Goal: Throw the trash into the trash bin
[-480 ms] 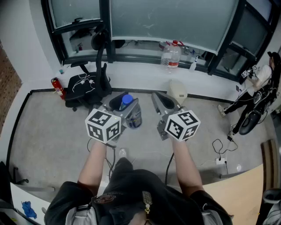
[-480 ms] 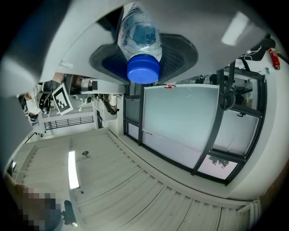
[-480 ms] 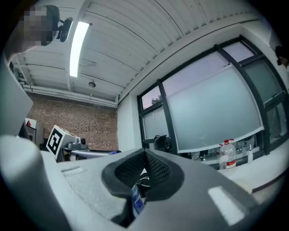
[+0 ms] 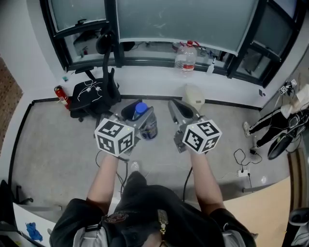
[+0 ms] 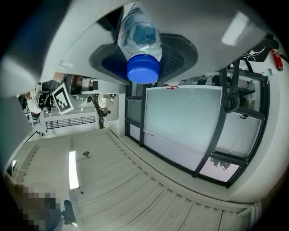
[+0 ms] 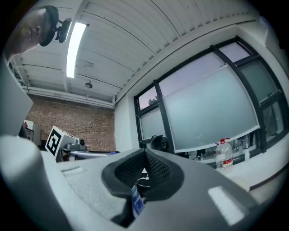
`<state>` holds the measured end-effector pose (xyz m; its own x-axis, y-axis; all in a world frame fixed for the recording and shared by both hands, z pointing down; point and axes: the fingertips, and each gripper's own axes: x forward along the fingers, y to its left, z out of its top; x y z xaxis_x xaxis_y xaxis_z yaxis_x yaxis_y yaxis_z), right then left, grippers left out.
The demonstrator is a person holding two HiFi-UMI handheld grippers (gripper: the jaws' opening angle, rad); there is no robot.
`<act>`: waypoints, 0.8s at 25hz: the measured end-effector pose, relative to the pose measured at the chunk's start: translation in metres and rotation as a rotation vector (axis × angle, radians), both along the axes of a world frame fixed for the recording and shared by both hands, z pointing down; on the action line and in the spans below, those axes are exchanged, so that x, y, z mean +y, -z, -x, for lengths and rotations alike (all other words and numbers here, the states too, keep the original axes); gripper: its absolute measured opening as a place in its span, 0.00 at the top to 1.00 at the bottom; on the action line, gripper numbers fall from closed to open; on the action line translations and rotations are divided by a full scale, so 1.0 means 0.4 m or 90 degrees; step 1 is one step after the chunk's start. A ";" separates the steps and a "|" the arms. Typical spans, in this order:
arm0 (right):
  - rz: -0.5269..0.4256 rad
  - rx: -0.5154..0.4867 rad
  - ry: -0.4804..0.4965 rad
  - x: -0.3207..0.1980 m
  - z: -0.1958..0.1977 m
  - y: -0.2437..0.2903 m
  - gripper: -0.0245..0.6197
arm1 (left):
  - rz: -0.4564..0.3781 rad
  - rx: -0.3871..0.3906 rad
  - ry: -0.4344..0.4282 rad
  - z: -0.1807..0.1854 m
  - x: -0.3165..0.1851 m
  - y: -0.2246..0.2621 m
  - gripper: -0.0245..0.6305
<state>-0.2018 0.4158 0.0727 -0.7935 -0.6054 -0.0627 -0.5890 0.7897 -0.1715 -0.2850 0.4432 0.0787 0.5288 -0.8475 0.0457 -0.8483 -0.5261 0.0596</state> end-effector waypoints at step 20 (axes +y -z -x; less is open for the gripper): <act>0.043 0.002 -0.081 -0.077 -0.094 -0.082 0.96 | 0.033 0.007 -0.074 -0.072 -0.109 -0.069 0.65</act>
<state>-0.1640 0.3851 0.1055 -0.7106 -0.7034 -0.0161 -0.6836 0.6957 -0.2207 -0.2561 0.3997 0.1062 0.6239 -0.7773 0.0809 -0.7811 -0.6167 0.0978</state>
